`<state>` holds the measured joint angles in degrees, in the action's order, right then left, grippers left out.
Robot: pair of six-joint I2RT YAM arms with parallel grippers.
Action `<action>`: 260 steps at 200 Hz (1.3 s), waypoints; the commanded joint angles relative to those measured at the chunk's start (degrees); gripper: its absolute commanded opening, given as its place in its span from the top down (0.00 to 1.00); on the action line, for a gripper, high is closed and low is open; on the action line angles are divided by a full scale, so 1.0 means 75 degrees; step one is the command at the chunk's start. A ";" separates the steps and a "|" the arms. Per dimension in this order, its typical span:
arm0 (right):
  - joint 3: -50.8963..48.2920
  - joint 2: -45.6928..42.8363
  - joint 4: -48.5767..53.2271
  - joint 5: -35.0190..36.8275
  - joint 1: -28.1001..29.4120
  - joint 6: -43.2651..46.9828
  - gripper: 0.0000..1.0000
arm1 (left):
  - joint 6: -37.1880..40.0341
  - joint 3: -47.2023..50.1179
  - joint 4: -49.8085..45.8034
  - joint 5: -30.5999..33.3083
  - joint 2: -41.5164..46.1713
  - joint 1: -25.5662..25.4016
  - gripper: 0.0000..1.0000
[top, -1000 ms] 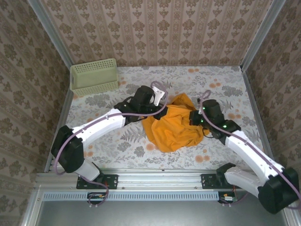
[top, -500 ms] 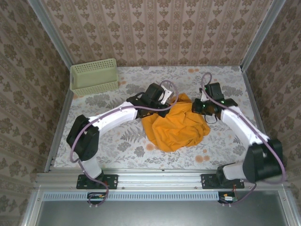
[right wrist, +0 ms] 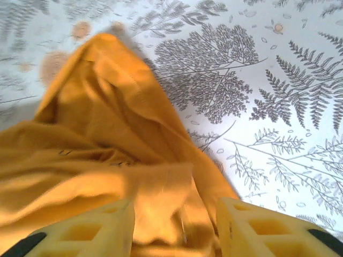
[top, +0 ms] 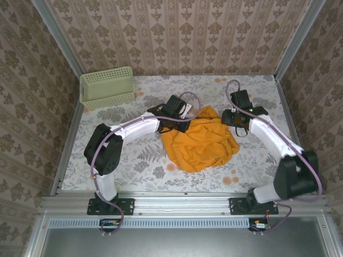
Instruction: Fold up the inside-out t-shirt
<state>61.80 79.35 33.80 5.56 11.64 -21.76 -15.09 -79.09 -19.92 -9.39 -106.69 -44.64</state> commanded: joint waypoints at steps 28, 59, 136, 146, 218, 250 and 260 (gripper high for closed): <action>-0.1109 -0.0344 -0.0380 -0.1098 0.0204 -0.0821 0.51 | -0.0220 -0.0077 0.0011 -0.0277 0.0058 0.0013 1.00; -0.0817 0.0531 -0.0876 -0.1341 0.0207 -0.0881 0.54 | -0.0237 -0.0084 -0.0038 -0.0295 0.0046 -0.0008 1.00; -0.0026 0.1607 -0.0921 -0.1034 0.0318 -0.0801 0.64 | -0.0216 -0.0013 0.0012 -0.0319 0.0093 -0.0124 1.00; 0.0124 0.1643 -0.0852 -0.0867 0.0371 -0.0721 0.65 | -0.0200 -0.0013 0.0008 -0.0319 0.0089 -0.0137 1.00; 0.0823 0.1710 -0.0453 -0.0504 0.0392 -0.0563 0.93 | -0.0167 0.0121 0.0009 -0.0136 0.0152 -0.0200 1.00; 0.0854 0.1113 0.0116 -0.0635 0.0303 -0.0495 1.00 | -0.0096 0.0162 -0.0050 0.0063 0.0128 -0.0158 1.00; 0.0812 0.0862 0.0206 -0.0870 0.0155 -0.0502 1.00 | -0.0094 0.0202 -0.0048 0.0140 0.0122 -0.0128 1.00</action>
<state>66.59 91.37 31.16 -0.03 14.15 -26.48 -16.03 -78.52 -19.94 -10.13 -106.69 -46.00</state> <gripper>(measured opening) 0.065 0.046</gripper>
